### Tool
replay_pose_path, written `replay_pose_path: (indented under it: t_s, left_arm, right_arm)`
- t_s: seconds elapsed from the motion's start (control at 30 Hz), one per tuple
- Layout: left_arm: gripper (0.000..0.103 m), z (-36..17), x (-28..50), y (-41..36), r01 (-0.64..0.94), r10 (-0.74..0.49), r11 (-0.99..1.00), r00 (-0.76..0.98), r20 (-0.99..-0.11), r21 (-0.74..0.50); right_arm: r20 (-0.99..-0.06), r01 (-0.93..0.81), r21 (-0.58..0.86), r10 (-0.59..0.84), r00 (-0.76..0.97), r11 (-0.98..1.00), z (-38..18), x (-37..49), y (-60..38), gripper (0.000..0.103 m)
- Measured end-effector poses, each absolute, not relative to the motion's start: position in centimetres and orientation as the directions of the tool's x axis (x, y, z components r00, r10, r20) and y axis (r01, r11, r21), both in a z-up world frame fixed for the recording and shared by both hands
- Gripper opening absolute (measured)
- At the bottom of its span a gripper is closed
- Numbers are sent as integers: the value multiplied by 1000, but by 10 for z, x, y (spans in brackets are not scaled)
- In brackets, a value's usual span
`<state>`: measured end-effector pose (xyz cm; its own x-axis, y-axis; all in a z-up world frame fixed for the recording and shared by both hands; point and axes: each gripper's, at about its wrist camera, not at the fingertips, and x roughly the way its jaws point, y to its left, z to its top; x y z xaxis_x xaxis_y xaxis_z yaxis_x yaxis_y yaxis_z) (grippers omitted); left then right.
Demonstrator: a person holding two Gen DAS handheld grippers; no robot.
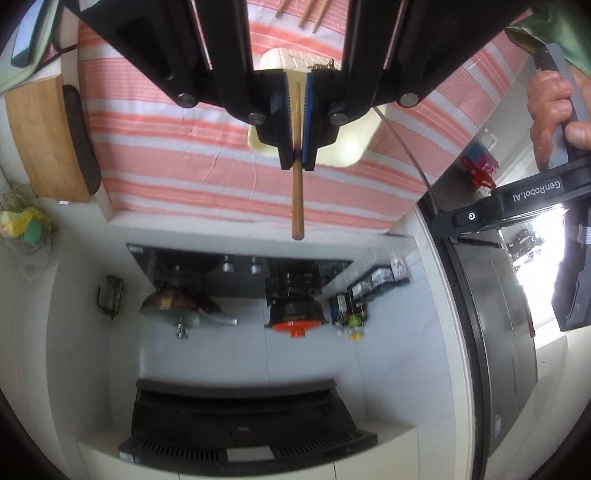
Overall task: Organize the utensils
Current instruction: 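Carry spoon and chopstick into the cream caddy and open both tools, then withdraw both tools from the caddy back over the table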
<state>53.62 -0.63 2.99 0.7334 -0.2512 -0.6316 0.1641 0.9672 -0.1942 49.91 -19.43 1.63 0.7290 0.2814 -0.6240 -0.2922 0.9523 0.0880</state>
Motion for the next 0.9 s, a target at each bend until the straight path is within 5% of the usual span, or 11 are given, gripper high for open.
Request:
replay_pose_path:
  t_s: [0.27,0.3,0.33,0.37,0.4,0.47,0.73,0.9]
  left_arm:
    - [37,-52,579,-21,98,-200,979,617,-761,-178]
    - [38,-54,580,-19,81,-180,983,629,-756,-167]
    - [49,-52,580,-18,64,-161,986,639,-752,-157]
    - [63,-48,577,-15,49,-151,986,648,-747,-157]
    - [69,-43,571,-11,44,-153,985,664,-732,-166]
    - [81,-28,555,-2,51,-156,984,701,-696,-169]
    - [99,9,418,36,117,-140,990,809,-571,-78]
    - [99,-17,326,59,127,-128,991,812,-569,-41]
  right_arm:
    - [-747,-251,100,239,621,963,-59,539,-191,6]
    - [-748,-241,88,224,624,966,-61,541,-192,14]
    - [-749,-229,83,212,628,970,-62,542,-193,23]
    - [-746,-214,88,206,633,973,-59,545,-195,42]
    - [-735,-200,99,207,646,975,-53,544,-200,47]
    - [-712,-190,108,209,670,976,-38,534,-207,47]
    - [-562,-247,-31,187,805,968,30,409,-228,51]
    - [-474,-191,-148,99,875,970,28,306,-258,52]
